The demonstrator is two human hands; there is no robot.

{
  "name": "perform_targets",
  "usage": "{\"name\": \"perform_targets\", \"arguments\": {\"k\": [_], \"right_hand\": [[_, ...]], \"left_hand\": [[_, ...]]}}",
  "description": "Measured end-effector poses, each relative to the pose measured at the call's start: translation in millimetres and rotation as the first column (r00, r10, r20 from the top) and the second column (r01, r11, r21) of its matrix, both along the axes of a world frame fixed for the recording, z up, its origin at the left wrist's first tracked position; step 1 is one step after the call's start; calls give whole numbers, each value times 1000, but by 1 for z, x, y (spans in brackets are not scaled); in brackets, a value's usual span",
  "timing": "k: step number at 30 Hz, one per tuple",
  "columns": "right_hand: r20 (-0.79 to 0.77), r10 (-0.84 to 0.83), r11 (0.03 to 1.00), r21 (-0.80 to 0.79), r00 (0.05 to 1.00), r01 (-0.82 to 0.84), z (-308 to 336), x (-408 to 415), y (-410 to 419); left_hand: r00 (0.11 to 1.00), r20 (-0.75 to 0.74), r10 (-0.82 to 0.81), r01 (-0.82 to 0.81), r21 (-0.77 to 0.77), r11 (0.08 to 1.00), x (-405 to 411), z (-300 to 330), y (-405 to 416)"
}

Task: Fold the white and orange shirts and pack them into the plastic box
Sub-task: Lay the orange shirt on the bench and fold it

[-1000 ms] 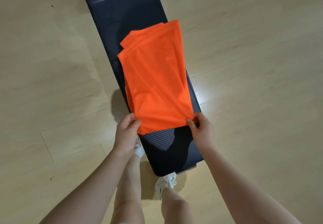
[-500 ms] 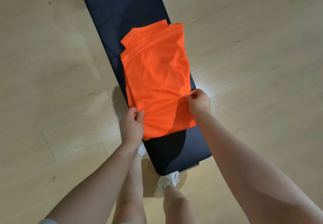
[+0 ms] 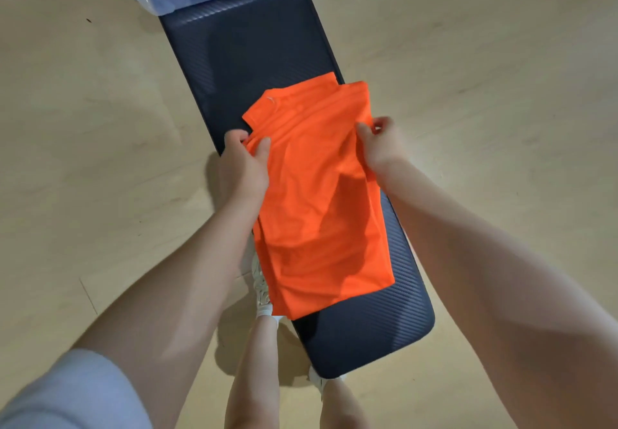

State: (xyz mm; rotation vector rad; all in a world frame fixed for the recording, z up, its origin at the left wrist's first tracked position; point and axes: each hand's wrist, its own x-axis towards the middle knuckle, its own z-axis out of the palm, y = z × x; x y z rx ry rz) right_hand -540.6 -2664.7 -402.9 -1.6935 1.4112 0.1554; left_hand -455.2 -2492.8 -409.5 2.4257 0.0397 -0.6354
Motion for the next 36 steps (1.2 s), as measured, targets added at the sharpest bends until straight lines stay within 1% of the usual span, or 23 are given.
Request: {"name": "perform_targets", "arguments": {"k": [2,3,5,7,9,10,11,12,13,14,16,17,18,19,21,22,25,27,29,30,32,34,36], "right_hand": [[48,15,1000,-14,999,-14,1,17,-9],[96,-16,1000,3,995,16,4,25,-12],[214,-89,994,79,973,73,8,36,-17],[273,-108,991,105,956,82,7,44,-20],[226,-11,1000,10,974,9,3,53,-21],[146,61,996,-74,987,-50,-1,55,-20],[39,110,979,-177,993,-102,-1,54,-17],[-53,165,935,-311,985,-173,-2,50,-12],[-76,255,853,-452,964,-262,0,44,-3],[-33,407,753,-553,913,-356,0,35,10],[19,705,577,-596,709,-558,-4,8,45],[-3,793,499,-570,609,-653,-9,-10,59],[-53,845,425,-537,532,-729,-14,-27,68],[-120,870,360,-507,478,-783,-21,-45,72],[-282,857,271,-465,431,-843,-37,-75,68],[-344,830,264,-452,440,-852,-40,-84,64],[-409,744,367,-412,529,-834,-36,-97,59],[-403,664,503,-382,629,-775,-27,-106,61],[-345,611,671,-253,713,-697,-20,-120,65],[-321,581,730,-199,748,-653,-15,-129,68],[-307,529,789,-164,791,-592,-1,-150,77],[-301,497,802,-198,814,-563,8,-171,87],[-281,435,823,-261,855,-505,13,-186,94]], "left_hand": [[998,26,-55,56,-40,998,16,0,-4],[995,65,-70,76,-89,993,21,4,-3],[990,131,-59,84,-195,977,29,12,5],[989,145,-24,61,-257,964,33,13,13],[990,141,12,25,-254,967,37,11,16],[986,165,4,33,-217,976,38,9,16],[970,237,-51,86,-142,986,37,6,16],[932,323,-165,185,-33,982,33,4,16],[861,399,-315,315,68,947,24,4,14],[768,446,-460,453,129,882,11,3,11],[578,445,-684,678,203,706,-23,-1,8],[505,403,-763,742,248,622,-37,-7,11],[464,339,-819,776,291,560,-48,-13,18],[447,273,-852,791,326,518,-55,-21,28],[460,196,-866,788,359,500,-58,-32,46],[479,173,-861,781,364,508,-59,-33,51],[558,112,-822,743,375,555,-63,-23,56],[599,44,-800,735,366,571,-73,-14,63],[652,-22,-758,717,343,607,-90,-3,75],[697,-48,-715,688,323,650,-102,2,81],[830,-79,-552,552,265,791,-128,11,91],[948,-101,-301,315,203,927,-155,15,96],[988,-148,-53,76,158,985,-176,16,94]]}}
